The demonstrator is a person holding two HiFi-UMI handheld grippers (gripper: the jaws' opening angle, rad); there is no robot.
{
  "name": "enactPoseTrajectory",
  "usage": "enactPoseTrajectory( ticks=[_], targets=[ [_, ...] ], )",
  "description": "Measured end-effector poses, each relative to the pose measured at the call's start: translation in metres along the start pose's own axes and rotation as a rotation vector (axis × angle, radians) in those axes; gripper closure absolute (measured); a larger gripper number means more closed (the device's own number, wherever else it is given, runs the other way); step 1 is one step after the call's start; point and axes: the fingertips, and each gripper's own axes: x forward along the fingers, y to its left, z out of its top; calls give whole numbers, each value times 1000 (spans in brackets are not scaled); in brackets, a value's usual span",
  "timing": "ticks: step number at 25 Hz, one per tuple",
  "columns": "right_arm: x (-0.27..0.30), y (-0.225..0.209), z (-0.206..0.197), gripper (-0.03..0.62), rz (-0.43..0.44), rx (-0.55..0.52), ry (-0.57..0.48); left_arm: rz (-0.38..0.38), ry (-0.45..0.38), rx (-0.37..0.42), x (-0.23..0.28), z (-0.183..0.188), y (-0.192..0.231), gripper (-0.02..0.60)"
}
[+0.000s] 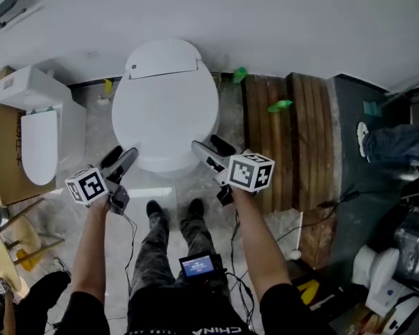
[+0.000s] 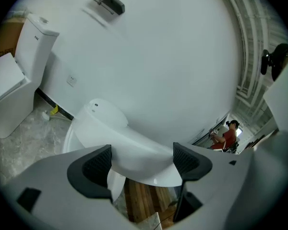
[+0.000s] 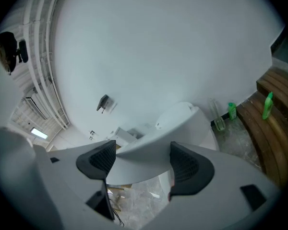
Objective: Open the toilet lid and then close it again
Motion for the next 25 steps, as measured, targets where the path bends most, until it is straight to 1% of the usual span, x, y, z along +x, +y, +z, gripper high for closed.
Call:
enactPoseTrajectory(
  ticks=[2, 4, 7, 10, 14, 18, 21, 23, 25],
  targets=[
    [-1, 10, 19, 232, 25, -4, -32, 14, -5, 1, -5, 15, -4, 183],
    [-1, 20, 37, 232, 48, -16, -50, 2, -5, 17, -8, 30, -10, 184],
    [2, 32, 59, 232, 67, -45, -61, -26, 3, 73, -7, 50, -21, 184],
    [5, 40, 76, 233, 80, -81, -60, -70, -6, 123, -2, 68, -33, 186],
    [10, 46, 90, 240, 103, -120, -35, -57, -13, 158, -2, 88, -46, 186],
    [13, 50, 103, 243, 118, -154, -17, -100, -13, 194, 2, 100, -52, 187],
    [15, 55, 115, 244, 124, -169, -27, -107, -48, 225, 4, 109, -55, 187],
    [16, 57, 121, 244, 132, -167, -35, -93, -94, 278, 4, 117, -60, 190],
    [18, 58, 127, 244, 137, -165, -44, -59, -131, 339, 2, 126, -65, 192]
  ],
)
